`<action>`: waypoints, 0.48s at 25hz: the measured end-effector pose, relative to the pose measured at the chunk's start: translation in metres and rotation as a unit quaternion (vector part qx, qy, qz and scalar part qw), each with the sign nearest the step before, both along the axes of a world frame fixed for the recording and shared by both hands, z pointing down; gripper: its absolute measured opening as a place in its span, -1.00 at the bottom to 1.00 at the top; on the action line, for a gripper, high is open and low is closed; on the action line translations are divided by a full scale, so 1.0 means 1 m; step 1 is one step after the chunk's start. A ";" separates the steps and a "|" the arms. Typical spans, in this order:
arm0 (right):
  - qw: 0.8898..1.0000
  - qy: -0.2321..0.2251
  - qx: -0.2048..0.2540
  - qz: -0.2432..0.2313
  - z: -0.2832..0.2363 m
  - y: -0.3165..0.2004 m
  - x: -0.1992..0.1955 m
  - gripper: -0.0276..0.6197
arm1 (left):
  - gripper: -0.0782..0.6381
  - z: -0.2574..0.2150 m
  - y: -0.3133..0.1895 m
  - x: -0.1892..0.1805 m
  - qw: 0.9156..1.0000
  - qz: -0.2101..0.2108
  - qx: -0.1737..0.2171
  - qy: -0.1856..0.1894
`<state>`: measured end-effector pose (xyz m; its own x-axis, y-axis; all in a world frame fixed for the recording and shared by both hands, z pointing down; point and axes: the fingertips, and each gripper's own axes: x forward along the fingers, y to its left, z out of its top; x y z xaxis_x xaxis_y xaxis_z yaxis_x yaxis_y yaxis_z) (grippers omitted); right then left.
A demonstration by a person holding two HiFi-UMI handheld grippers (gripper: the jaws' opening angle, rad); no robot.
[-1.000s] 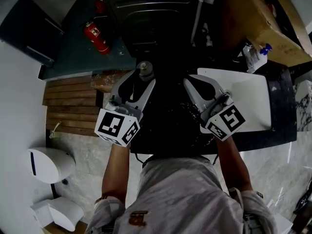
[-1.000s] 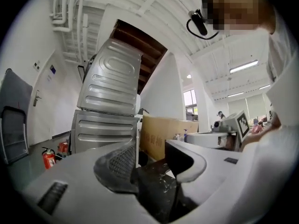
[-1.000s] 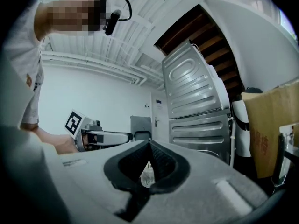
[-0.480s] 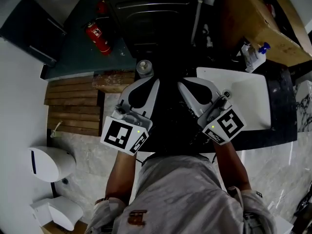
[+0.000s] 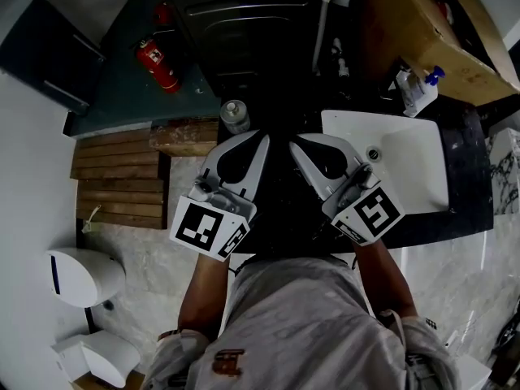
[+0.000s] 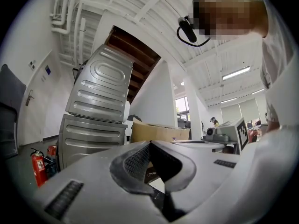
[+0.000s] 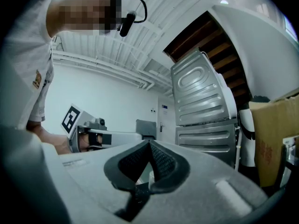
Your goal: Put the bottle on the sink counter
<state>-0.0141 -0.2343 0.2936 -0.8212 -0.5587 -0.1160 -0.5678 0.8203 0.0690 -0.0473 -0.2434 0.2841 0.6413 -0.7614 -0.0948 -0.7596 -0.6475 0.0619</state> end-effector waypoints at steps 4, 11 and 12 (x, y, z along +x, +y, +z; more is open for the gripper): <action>1.000 0.003 -0.002 0.003 0.000 -0.001 0.002 -0.91 | -0.78 0.000 0.000 0.005 1.000 0.007 -0.001 0.002; 1.000 0.003 -0.002 0.003 0.000 0.001 0.006 -0.91 | -0.78 0.000 0.001 0.009 1.000 0.011 -0.002 0.000; 1.000 0.003 -0.002 0.003 0.000 0.001 0.006 -0.91 | -0.78 0.000 0.002 0.009 1.000 0.011 -0.002 0.000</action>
